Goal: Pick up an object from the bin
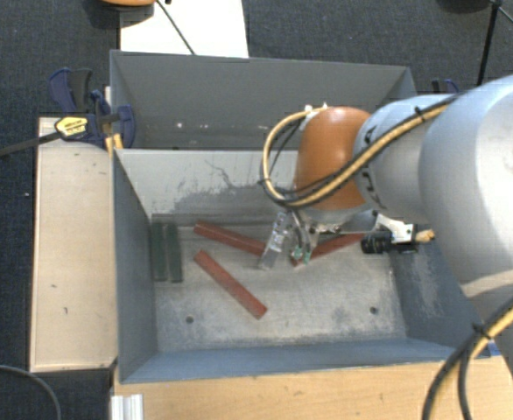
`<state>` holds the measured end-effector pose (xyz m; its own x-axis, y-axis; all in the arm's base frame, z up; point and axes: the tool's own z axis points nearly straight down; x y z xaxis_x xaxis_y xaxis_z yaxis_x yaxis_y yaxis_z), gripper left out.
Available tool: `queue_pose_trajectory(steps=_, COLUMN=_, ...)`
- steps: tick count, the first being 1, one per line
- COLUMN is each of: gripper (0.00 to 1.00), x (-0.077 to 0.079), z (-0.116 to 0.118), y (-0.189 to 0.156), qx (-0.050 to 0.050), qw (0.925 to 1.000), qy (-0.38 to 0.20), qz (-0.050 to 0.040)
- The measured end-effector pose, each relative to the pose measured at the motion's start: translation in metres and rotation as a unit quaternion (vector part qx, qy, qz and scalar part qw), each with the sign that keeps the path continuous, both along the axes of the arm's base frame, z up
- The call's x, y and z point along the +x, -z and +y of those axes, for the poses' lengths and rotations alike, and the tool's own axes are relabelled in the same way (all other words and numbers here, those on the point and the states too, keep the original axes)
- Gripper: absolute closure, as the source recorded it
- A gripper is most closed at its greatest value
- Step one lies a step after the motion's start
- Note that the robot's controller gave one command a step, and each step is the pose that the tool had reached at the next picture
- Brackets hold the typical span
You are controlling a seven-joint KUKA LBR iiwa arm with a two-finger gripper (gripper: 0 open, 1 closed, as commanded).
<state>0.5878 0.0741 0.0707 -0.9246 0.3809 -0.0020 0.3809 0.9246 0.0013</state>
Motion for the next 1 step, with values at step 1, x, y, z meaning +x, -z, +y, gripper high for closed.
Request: queue_pose_trajectory(steps=1, gripper=1.00, x=0.0000, z=0.0000, y=0.0000, qx=0.000, qw=1.0000, qy=0.000, qz=0.0000)
